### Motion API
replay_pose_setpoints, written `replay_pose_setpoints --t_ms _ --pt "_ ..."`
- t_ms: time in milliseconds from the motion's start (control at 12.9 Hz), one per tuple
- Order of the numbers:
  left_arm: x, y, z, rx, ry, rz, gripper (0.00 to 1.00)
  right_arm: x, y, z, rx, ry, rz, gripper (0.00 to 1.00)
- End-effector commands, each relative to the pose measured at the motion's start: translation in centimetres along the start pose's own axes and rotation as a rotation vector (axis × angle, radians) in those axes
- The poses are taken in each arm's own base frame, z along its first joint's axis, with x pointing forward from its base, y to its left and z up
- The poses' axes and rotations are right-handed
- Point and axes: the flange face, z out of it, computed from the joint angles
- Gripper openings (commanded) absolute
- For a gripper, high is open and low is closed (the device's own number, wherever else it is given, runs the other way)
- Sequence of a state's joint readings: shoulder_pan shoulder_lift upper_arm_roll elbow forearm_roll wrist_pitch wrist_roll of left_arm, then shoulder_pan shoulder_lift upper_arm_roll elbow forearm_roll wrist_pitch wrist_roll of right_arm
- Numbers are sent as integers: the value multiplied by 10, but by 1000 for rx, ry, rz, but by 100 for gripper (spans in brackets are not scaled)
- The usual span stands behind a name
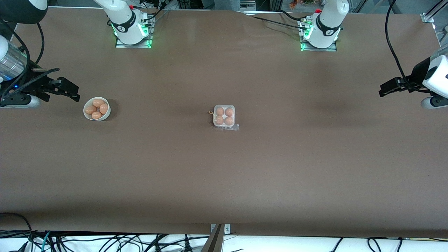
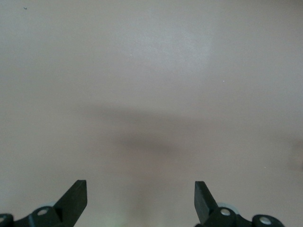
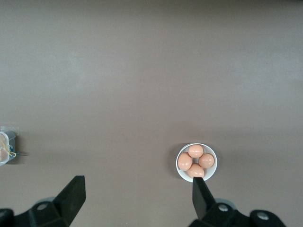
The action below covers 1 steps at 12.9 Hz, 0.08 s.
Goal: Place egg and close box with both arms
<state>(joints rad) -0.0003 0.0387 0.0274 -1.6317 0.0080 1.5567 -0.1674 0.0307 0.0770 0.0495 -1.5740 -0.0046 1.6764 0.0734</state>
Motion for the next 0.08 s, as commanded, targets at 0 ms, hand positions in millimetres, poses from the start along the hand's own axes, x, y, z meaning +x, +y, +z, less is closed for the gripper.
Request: replay_pose_setpoints --t_ms 0 --pt "-2 -2 0 24 2 27 100 -2 -1 -2 -11 0 0 100"
